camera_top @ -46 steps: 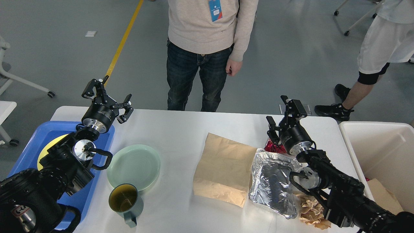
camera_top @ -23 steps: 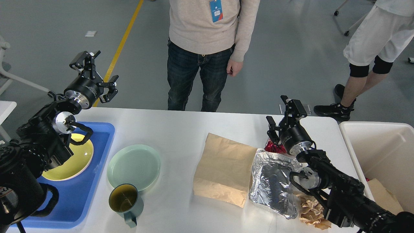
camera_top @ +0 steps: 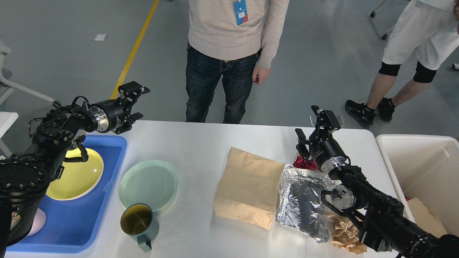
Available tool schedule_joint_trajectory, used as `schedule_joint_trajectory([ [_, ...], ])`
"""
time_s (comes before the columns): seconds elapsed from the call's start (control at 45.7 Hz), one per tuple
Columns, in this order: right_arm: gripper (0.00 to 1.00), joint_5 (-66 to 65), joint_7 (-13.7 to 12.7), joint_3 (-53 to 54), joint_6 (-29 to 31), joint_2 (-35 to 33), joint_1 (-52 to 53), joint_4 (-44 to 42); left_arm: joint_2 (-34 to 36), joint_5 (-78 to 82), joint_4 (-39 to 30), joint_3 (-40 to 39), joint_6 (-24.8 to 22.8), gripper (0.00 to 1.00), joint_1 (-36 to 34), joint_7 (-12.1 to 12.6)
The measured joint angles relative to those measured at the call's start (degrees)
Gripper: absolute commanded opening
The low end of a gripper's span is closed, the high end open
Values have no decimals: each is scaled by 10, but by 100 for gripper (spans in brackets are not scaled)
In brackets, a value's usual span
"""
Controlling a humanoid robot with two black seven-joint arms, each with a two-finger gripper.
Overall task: Tidy desktop
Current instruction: 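Move the left gripper over the dark mug and lower toward it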
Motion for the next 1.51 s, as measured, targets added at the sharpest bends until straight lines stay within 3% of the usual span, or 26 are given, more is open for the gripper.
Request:
schedule_joint_trajectory([
  [0.131, 100, 0, 0, 0, 0, 0, 0, 0, 3, 49, -3, 80, -13, 96, -26, 0],
  [0.263, 100, 0, 0, 0, 0, 0, 0, 0, 6, 66, -39, 152, -79, 96, -59, 0],
  [0.328, 100, 0, 0, 0, 0, 0, 0, 0, 15, 68, -105, 225, -148, 96, -99, -2],
  [0.416, 100, 0, 0, 0, 0, 0, 0, 0, 20, 68, -179, 295, -178, 96, -144, -4],
  [0.701, 100, 0, 0, 0, 0, 0, 0, 0, 11, 66, -361, 454, -186, 96, -272, -4],
  [0.919, 100, 0, 0, 0, 0, 0, 0, 0, -22, 66, -441, 551, -186, 96, -335, -5],
  [1.204, 100, 0, 0, 0, 0, 0, 0, 0, -31, 68, -529, 598, -186, 96, -408, -2],
  [1.511, 100, 0, 0, 0, 0, 0, 0, 0, -90, 68, -540, 592, -186, 96, -417, -2],
])
